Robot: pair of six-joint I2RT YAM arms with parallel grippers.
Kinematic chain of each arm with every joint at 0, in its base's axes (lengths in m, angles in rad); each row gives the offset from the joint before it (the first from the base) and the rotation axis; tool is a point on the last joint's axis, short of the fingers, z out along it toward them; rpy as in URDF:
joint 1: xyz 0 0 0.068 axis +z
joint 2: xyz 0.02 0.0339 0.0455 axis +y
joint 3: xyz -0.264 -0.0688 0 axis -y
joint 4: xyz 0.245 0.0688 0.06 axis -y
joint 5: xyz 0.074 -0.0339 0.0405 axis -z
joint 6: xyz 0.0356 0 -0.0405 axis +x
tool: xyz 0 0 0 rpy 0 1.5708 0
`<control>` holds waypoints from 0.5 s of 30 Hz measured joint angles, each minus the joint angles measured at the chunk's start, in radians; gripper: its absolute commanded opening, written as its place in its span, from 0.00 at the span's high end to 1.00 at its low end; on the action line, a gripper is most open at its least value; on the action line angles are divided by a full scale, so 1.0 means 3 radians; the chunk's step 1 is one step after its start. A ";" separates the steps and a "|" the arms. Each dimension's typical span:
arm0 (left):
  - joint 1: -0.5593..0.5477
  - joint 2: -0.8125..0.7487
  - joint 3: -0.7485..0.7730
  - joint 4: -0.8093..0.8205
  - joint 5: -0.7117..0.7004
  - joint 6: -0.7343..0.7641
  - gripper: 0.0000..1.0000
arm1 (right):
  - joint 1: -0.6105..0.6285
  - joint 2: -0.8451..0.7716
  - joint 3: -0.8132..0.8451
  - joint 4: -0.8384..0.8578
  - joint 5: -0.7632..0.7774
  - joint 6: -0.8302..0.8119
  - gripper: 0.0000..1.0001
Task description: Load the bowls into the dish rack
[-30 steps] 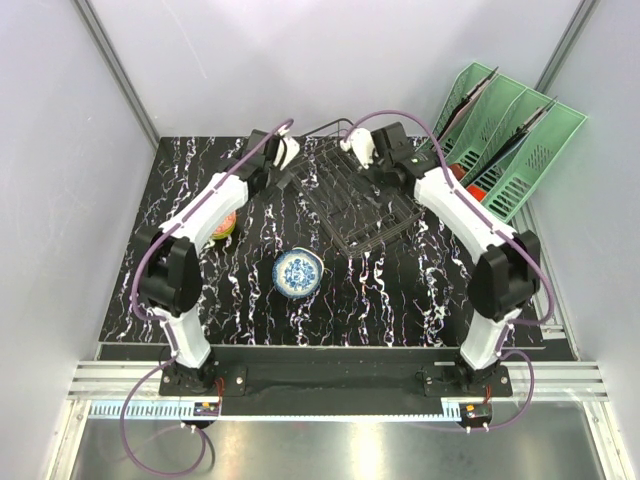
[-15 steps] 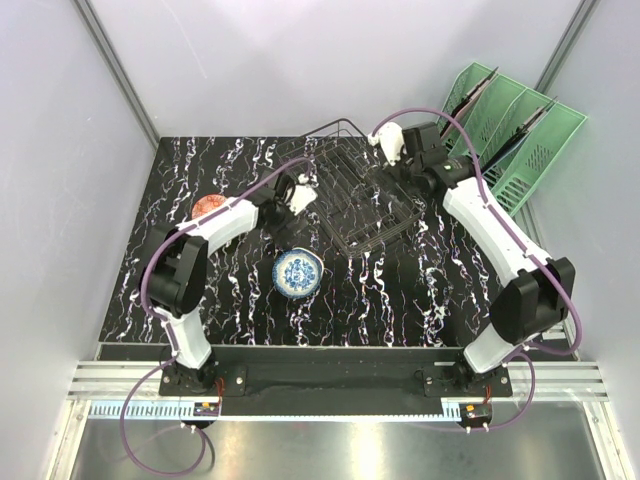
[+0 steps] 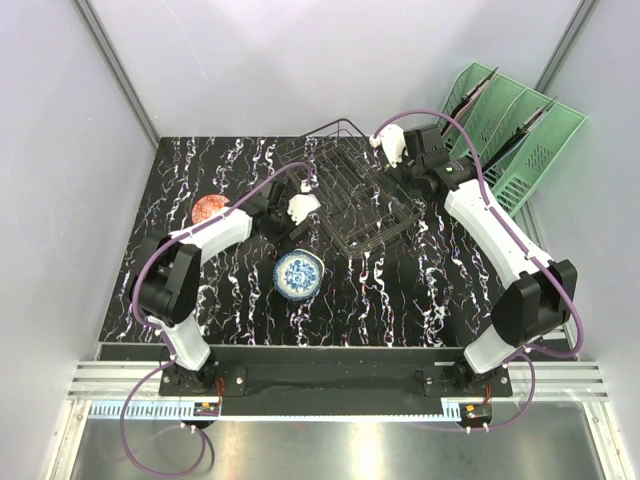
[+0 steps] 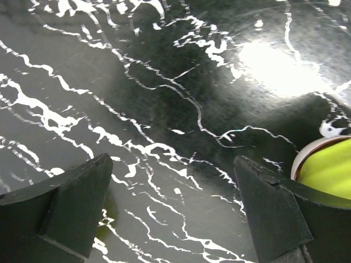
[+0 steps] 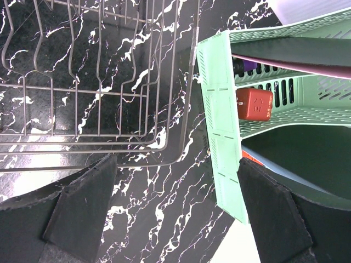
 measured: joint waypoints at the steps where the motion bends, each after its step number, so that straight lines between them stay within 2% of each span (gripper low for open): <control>1: 0.0000 -0.0001 -0.0015 0.0008 0.0033 0.0006 0.01 | 0.0000 -0.0001 0.0000 0.0001 0.0000 0.0000 0.00; 15: -0.0051 -0.0001 -0.0150 -0.0003 0.0284 0.0086 0.01 | -0.0005 -0.0001 0.0000 0.0000 0.0001 0.0005 0.00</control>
